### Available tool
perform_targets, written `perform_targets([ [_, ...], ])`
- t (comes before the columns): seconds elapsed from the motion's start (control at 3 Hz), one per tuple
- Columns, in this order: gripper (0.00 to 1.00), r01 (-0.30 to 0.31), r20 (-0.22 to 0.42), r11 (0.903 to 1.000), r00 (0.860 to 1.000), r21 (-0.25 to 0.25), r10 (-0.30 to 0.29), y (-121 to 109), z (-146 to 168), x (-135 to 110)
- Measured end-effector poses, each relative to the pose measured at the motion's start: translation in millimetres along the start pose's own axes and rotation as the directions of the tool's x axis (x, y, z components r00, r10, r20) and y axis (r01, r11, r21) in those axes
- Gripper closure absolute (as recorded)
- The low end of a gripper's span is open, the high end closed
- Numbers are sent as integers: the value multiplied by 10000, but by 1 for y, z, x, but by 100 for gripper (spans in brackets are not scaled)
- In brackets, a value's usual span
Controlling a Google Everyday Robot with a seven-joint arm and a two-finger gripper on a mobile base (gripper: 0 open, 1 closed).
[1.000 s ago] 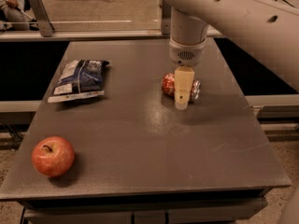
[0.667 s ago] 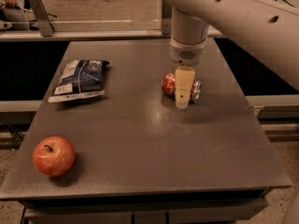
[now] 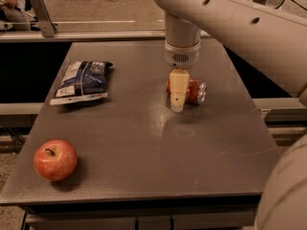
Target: Place coke can upright
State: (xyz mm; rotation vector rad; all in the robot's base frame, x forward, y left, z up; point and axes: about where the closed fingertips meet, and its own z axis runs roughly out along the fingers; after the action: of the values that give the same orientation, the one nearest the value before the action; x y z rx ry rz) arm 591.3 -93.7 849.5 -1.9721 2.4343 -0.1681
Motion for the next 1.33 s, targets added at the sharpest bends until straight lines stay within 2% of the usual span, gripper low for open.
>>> perform_targets([
  [0.33, 0, -761, -288, 9970, 9967, -113, 757, -8, 12, -7],
  [0.67, 0, -844, -155, 9964, 9963, 2, 844, -12, 14, -10],
  [1.0, 18, -850, -51, 9963, 9964, 92, 851, -15, 16, -12],
  [1.33, 42, -848, 35, 9963, 9964, 165, 848, -17, 17, -14],
])
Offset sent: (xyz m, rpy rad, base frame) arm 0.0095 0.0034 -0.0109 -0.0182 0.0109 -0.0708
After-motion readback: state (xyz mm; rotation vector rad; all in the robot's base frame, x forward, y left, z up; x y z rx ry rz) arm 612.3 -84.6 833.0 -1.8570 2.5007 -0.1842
